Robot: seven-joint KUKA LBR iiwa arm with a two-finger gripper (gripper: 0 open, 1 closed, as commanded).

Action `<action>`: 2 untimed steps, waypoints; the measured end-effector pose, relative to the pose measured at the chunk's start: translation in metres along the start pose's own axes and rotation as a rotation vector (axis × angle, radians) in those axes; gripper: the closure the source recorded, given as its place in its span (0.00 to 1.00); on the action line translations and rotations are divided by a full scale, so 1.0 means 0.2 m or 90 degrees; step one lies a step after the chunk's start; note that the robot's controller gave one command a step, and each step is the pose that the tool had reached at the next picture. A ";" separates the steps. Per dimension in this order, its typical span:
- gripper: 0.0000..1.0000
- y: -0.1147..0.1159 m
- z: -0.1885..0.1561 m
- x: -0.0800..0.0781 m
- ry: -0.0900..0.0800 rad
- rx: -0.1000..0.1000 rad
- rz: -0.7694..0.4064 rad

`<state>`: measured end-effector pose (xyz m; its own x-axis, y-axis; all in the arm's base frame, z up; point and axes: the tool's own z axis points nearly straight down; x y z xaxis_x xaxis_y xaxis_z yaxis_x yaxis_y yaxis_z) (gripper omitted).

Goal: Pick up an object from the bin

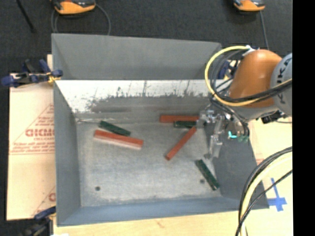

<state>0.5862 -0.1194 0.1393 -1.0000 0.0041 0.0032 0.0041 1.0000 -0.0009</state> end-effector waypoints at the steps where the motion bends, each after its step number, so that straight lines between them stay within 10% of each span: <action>1: 0.00 0.26 0.32 -0.29 -0.006 0.000 -0.056; 2: 0.00 0.35 0.33 -0.05 -0.008 0.001 -0.185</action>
Offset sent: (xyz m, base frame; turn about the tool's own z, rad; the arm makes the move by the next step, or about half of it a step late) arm 0.0557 0.0510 -0.0632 -0.0826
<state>0.5966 -0.0494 0.0725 -0.9592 -0.2824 -0.0081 -0.2824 0.9593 -0.0038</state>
